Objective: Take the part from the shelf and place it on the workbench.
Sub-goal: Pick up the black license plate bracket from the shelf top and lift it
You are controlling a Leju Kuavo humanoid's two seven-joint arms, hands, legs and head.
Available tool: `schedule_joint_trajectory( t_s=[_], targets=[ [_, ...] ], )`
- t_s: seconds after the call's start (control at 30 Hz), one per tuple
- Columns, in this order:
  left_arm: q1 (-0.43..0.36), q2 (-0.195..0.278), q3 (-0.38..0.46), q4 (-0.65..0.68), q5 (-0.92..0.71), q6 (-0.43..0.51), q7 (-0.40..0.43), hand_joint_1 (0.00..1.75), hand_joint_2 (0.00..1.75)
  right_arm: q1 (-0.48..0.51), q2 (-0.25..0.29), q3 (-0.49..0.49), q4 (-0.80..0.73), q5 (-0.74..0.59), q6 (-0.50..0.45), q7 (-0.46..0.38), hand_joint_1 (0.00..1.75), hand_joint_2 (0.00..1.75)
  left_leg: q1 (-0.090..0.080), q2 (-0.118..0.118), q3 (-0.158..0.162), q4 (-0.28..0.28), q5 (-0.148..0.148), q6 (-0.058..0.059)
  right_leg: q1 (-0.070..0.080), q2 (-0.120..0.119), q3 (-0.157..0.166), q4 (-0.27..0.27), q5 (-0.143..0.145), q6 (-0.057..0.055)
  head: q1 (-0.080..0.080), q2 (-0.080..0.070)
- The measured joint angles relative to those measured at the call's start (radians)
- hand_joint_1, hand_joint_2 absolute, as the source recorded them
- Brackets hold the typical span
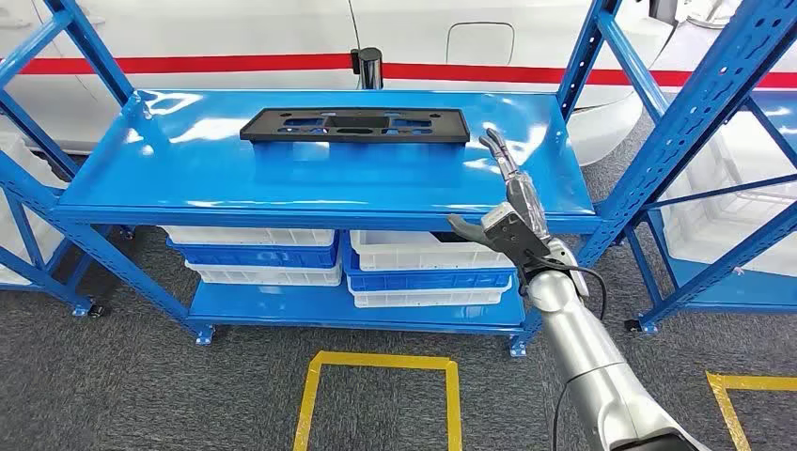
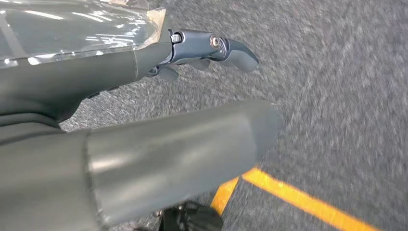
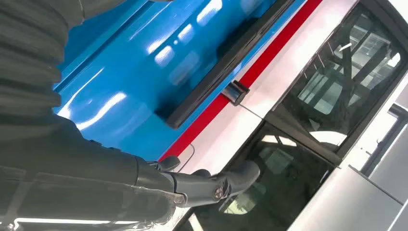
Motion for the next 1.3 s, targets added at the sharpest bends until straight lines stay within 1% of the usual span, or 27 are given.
schedule_joint_trajectory(
  t_s=[0.1, 0.17, 0.23, 0.27, 0.3, 0.37, 0.4, 0.43, 0.47, 0.5, 0.53, 0.6, 0.63, 0.7, 0.73, 0.77, 0.8, 0.83, 0.87, 0.9, 0.93, 1.03, 1.1, 1.17, 1.2, 1.27, 1.3],
  targets=[
    [0.0, 0.0, 0.0, 0.0, -0.001, 0.0, 0.0, 0.0, 0.0, -0.002, 0.0, 0.0, 0.0, 0.0, 0.0, 0.0, 0.0, 1.75, 0.006, 0.001, 0.032, -0.01, 0.01, 0.008, 0.001, -0.001, -0.014, 0.034, -0.023, 0.004, 0.001, 0.0],
    [-0.003, 0.0, 0.0, 0.0, -0.003, 0.0, 0.0, 0.0, 0.0, -0.003, -0.003, -0.001, 0.0, 0.0, 0.0, 0.0, 0.0, 1.75, 0.008, 0.001, 0.045, -0.012, 0.009, 0.011, -0.002, -0.001, -0.07, 0.133, -0.06, 0.004, 0.003, 0.0],
    [-0.003, -0.002, 0.0, 0.0, -0.006, 0.0, 0.001, 0.0, 0.0, 0.001, -0.005, -0.001, 0.0, 0.0, 0.0, 0.0, 0.0, 1.75, 0.008, 0.0, 0.049, -0.012, 0.002, 0.011, -0.005, -0.001, -0.152, 0.246, -0.101, 0.004, 0.004, 0.0],
    [-0.002, -0.003, 0.0, 0.0, -0.007, 0.0, 0.001, 0.0, 0.0, 0.003, -0.006, -0.001, 0.0, 0.0, 0.0, 0.0, 0.0, 1.75, 0.008, -0.001, 0.052, -0.011, -0.003, 0.009, -0.007, -0.001, -0.177, 0.266, -0.107, 0.008, 0.004, 0.0],
    [-0.001, -0.004, 0.0, 0.001, -0.008, 0.0, 0.001, 0.0, 0.0, 0.005, -0.007, -0.001, 0.0, 0.0, 0.0, 0.0, 0.0, 1.75, 0.008, -0.002, 0.058, -0.011, -0.009, 0.006, -0.01, -0.002, -0.182, 0.247, -0.093, 0.017, 0.004, 0.0],
    [-0.001, -0.006, 0.0, 0.001, -0.009, 0.0, 0.001, 0.0, 0.0, 0.006, -0.01, -0.002, 0.0, 0.0, 0.0, 0.0, 0.0, 1.75, 0.01, -0.004, 0.076, -0.01, -0.024, -0.003, -0.018, -0.004, -0.144, 0.118, -0.016, 0.043, 0.004, 0.0],
    [-0.001, -0.007, 0.0, 0.001, -0.01, 0.0, 0.001, 0.0, 0.0, 0.005, -0.011, -0.003, 0.0, 0.0, 0.0, 0.0, 0.0, 1.75, 0.01, -0.005, 0.085, -0.009, -0.033, -0.008, -0.019, -0.007, -0.122, 0.055, 0.017, 0.047, 0.004, 0.0],
    [-0.001, -0.007, 0.0, 0.001, -0.011, 0.0, 0.001, 0.0, 0.0, 0.005, -0.012, -0.003, 0.001, 0.0, 0.0, 0.0, 0.0, 1.75, 0.008, -0.005, 0.09, -0.008, -0.041, -0.015, -0.018, -0.01, -0.103, 0.011, 0.039, 0.042, 0.004, 0.0],
    [-0.002, -0.006, 0.0, 0.001, -0.012, 0.0, 0.001, 0.0, 0.0, 0.005, -0.012, -0.004, 0.001, 0.0, 0.0, 0.0, 0.0, 1.75, 0.007, -0.004, 0.094, -0.004, -0.048, -0.021, -0.016, -0.011, -0.093, -0.01, 0.05, 0.029, 0.003, 0.0],
    [-0.002, -0.006, 0.0, 0.001, -0.014, 0.0, 0.001, 0.0, 0.0, 0.004, -0.013, -0.005, 0.002, 0.0, 0.0, 0.0, 0.0, 1.75, 0.006, -0.004, 0.096, 0.0, -0.052, -0.026, -0.014, -0.011, -0.09, -0.01, 0.048, 0.012, 0.002, 0.0],
    [-0.003, -0.006, 0.0, 0.001, -0.015, 0.0, 0.002, 0.0, 0.0, 0.005, -0.014, -0.006, 0.002, 0.0, 0.0, 0.0, 0.0, 1.75, 0.007, -0.003, 0.096, 0.003, -0.055, -0.03, -0.016, -0.01, -0.083, -0.01, 0.051, 0.0, 0.002, 0.0],
    [-0.004, -0.006, 0.0, 0.001, -0.017, 0.0, 0.002, 0.0, 0.0, 0.004, -0.015, -0.008, 0.002, 0.0, 0.0, -0.001, 0.0, 1.75, 0.011, -0.002, 0.079, 0.042, -0.064, -0.04, -0.021, -0.008, -0.072, -0.012, 0.05, -0.015, 0.001, 0.0],
    [-0.005, -0.006, 0.0, 0.001, -0.018, 0.0, 0.003, 0.0, 0.0, 0.003, -0.016, -0.008, 0.002, 0.0, 0.0, -0.002, 0.0, 1.75, 0.015, -0.001, 0.053, 0.086, -0.077, -0.047, -0.023, -0.007, -0.065, -0.013, 0.046, -0.022, 0.001, 0.0],
    [-0.005, -0.007, -0.001, 0.001, -0.019, 0.0, 0.005, 0.0, 0.0, 0.005, -0.018, -0.009, 0.002, 0.0, 0.0, -0.004, 0.0, 1.75, 0.022, 0.0, -0.024, 0.211, -0.123, -0.06, -0.022, -0.007, -0.055, -0.014, 0.036, -0.031, 0.0, 0.0],
    [-0.005, -0.006, -0.001, 0.001, -0.02, 0.0, 0.007, 0.0, 0.0, 0.008, -0.019, -0.01, 0.002, -0.001, 0.0, -0.005, 0.0, 1.75, 0.025, 0.001, -0.063, 0.262, -0.143, -0.065, -0.021, -0.007, -0.05, -0.014, 0.031, -0.032, 0.0, 0.0],
    [-0.004, -0.006, -0.001, 0.001, -0.02, 0.0, 0.009, 0.0, 0.0, 0.012, -0.021, -0.011, 0.002, -0.001, 0.0, -0.005, 0.0, 1.75, 0.028, 0.001, -0.089, 0.286, -0.147, -0.067, -0.021, -0.006, -0.044, -0.014, 0.025, -0.031, 0.0, 0.0],
    [-0.004, -0.006, -0.001, 0.001, -0.021, 0.0, 0.01, 0.0, 0.0, 0.016, -0.022, -0.012, 0.002, -0.001, 0.0, -0.006, 0.0, 1.75, 0.029, 0.001, -0.098, 0.276, -0.13, -0.067, -0.021, -0.005, -0.037, -0.014, 0.019, -0.03, 0.0, 0.0],
    [-0.004, -0.006, -0.001, 0.001, -0.023, 0.0, 0.011, 0.0, 0.0, 0.019, -0.023, -0.014, 0.001, -0.002, 0.0, -0.006, 0.0, 1.75, 0.03, 0.001, -0.087, 0.228, -0.091, -0.064, -0.021, -0.005, -0.027, -0.014, 0.012, -0.027, 0.0, 0.0],
    [-0.004, -0.006, -0.001, 0.001, -0.025, 0.0, 0.012, 0.0, 0.0, 0.021, -0.025, -0.016, 0.0, -0.002, 0.0, -0.006, 0.0, 1.75, 0.03, 0.002, -0.062, 0.157, -0.041, -0.058, -0.021, -0.004, -0.017, -0.014, 0.005, -0.025, 0.0, 0.0],
    [-0.005, -0.005, -0.001, 0.001, -0.027, 0.001, 0.013, 0.0, 0.0, 0.022, -0.026, -0.017, -0.002, -0.002, 0.0, -0.006, 0.0, 1.75, 0.028, 0.002, -0.036, 0.092, -0.008, -0.053, -0.02, -0.004, -0.008, -0.016, -0.002, -0.021, 0.0, 0.0],
    [-0.006, -0.005, -0.001, 0.001, -0.029, 0.001, 0.013, 0.0, 0.0, 0.022, -0.027, -0.018, -0.004, -0.002, 0.0, -0.006, 0.0, 1.75, 0.025, 0.002, -0.015, 0.043, 0.009, -0.048, -0.019, -0.004, -0.002, -0.018, -0.007, -0.016, 0.0, 0.0],
    [-0.007, -0.004, -0.001, 0.001, -0.03, 0.002, 0.014, 0.0, 0.0, 0.028, -0.033, -0.021, -0.013, -0.004, -0.001, -0.007, 0.0, 1.75, 0.014, 0.0, 0.009, 0.004, 0.001, -0.027, -0.013, -0.004, 0.012, -0.017, -0.009, 0.006, 0.001, 0.0],
    [-0.006, -0.005, -0.001, 0.001, -0.03, 0.003, 0.015, 0.0, 0.0, 0.035, -0.036, -0.023, -0.017, -0.006, -0.001, -0.008, 0.0, 1.75, 0.014, 0.0, 0.031, -0.007, 0.009, -0.014, -0.01, -0.005, 0.012, 0.0, -0.013, 0.015, 0.001, 0.0],
    [-0.008, -0.006, -0.001, 0.001, -0.03, 0.003, 0.015, 0.0, 0.0, 0.037, -0.038, -0.024, -0.019, -0.007, -0.001, -0.009, 0.0, 1.75, 0.015, 0.0, 0.048, -0.013, 0.009, -0.006, -0.012, -0.005, -0.016, 0.05, -0.032, 0.014, 0.002, 0.0],
    [-0.009, -0.006, -0.001, 0.001, -0.03, 0.003, 0.015, 0.0, 0.0, 0.038, -0.04, -0.025, -0.02, -0.008, -0.001, -0.009, 0.0, 1.75, 0.013, 0.0, 0.051, -0.014, 0.006, -0.003, -0.013, -0.006, -0.044, 0.099, -0.048, 0.013, 0.002, 0.0],
    [-0.009, -0.006, -0.001, 0.001, -0.03, 0.003, 0.015, 0.0, 0.0, 0.044, -0.044, -0.026, -0.02, -0.009, -0.001, -0.009, 0.0, 1.75, 0.01, -0.002, 0.056, -0.013, -0.002, 0.003, -0.013, -0.005, -0.124, 0.218, -0.089, 0.01, 0.003, 0.0],
    [-0.008, -0.007, -0.001, 0.001, -0.03, 0.003, 0.015, 0.0, 0.0, 0.049, -0.045, -0.026, -0.02, -0.009, -0.001, -0.009, 0.0, 1.75, 0.007, -0.003, 0.059, -0.013, -0.008, 0.004, -0.012, -0.005, -0.157, 0.255, -0.099, 0.011, 0.003, 0.0]
  ],
)
